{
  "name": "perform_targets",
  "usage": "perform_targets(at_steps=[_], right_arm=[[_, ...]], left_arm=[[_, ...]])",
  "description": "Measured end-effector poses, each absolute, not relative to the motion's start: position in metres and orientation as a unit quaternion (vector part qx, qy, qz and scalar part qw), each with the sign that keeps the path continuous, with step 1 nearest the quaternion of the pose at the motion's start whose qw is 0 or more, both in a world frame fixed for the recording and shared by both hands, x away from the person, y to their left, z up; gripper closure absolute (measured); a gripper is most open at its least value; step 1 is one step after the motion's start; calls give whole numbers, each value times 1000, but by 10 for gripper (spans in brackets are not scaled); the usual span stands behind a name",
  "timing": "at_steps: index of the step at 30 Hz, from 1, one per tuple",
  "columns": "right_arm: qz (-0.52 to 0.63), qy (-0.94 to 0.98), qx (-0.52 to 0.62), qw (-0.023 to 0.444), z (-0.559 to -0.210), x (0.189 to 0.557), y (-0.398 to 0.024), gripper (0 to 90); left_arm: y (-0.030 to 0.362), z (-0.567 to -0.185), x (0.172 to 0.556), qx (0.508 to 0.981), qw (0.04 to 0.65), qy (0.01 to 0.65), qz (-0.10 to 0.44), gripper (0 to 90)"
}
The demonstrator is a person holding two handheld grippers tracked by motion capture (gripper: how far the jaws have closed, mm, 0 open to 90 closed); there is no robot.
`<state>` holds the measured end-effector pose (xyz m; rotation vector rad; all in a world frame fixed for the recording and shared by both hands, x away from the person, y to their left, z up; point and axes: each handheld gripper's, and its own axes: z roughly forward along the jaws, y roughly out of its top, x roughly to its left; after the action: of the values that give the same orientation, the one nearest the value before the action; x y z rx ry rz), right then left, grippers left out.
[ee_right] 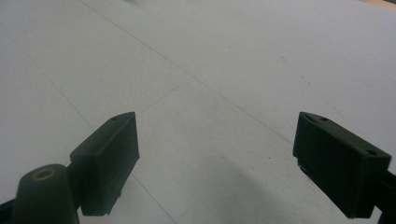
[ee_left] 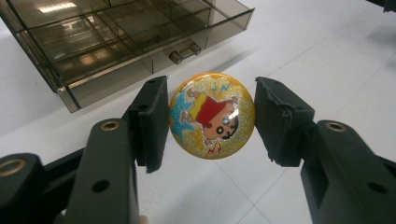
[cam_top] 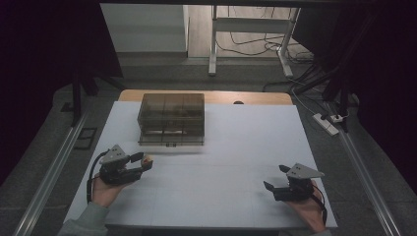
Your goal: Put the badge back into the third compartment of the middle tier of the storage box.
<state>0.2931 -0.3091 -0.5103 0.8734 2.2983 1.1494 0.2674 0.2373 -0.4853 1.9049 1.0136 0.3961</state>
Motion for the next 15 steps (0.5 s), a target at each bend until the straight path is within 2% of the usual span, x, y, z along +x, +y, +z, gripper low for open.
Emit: perform_targets(at_steps=[15], right_arm=[[427, 821, 317, 210, -509, 293, -310, 140]], left_arm=[[235, -474, 270, 763, 468, 414, 165, 469]])
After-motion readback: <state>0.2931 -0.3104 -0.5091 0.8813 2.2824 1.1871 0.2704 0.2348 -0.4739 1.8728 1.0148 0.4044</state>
